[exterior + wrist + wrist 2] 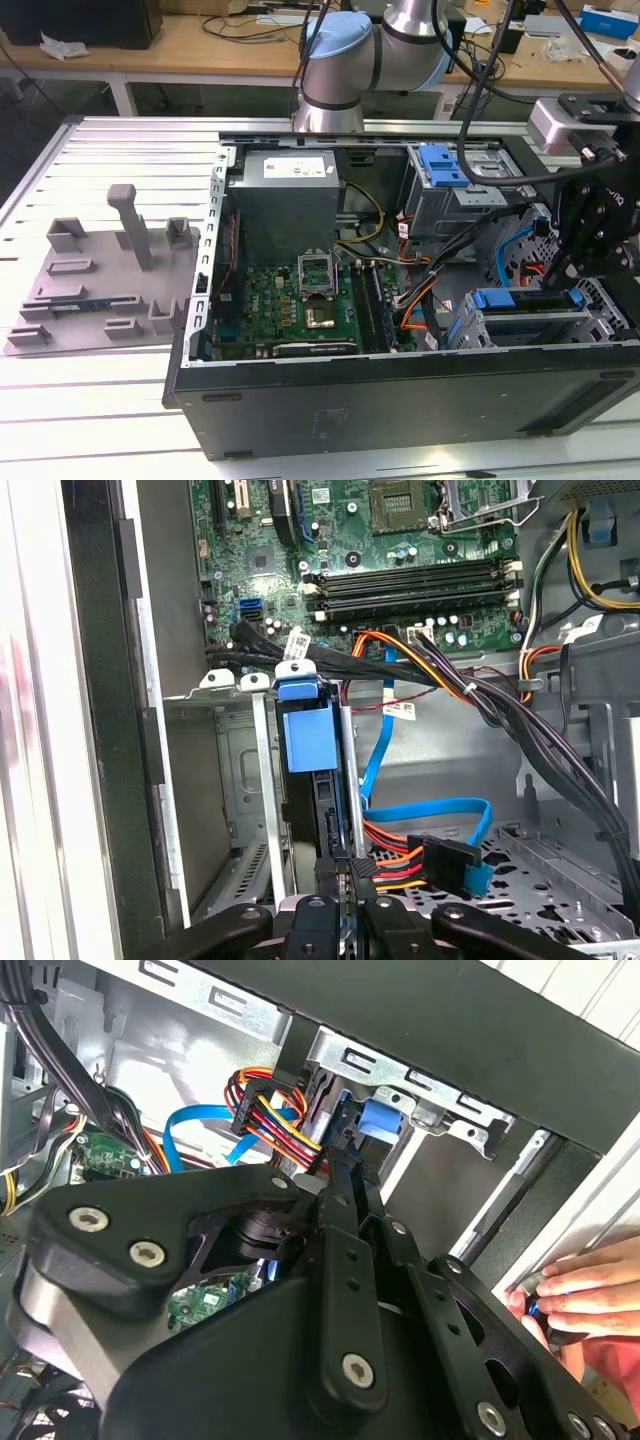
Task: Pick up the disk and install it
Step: 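Insert the first disk wire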
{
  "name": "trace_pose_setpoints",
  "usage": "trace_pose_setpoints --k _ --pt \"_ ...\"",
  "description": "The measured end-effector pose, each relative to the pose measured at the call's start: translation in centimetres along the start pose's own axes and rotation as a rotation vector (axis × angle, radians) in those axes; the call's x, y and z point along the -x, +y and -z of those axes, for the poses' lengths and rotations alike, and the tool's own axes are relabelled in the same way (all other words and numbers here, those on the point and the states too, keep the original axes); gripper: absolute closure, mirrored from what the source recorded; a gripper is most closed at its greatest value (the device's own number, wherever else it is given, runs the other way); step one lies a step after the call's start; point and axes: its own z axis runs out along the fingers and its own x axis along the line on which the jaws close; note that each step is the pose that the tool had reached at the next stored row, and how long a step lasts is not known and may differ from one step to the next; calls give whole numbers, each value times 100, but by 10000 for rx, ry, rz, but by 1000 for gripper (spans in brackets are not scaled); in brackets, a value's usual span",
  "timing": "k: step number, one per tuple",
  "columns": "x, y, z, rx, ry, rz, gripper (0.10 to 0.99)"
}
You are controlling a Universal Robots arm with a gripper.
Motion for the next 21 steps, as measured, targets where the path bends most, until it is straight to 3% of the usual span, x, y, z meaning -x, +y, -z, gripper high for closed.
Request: trace_pose_setpoints --k 21 --pt "1 -1 -53 0 0 0 922"
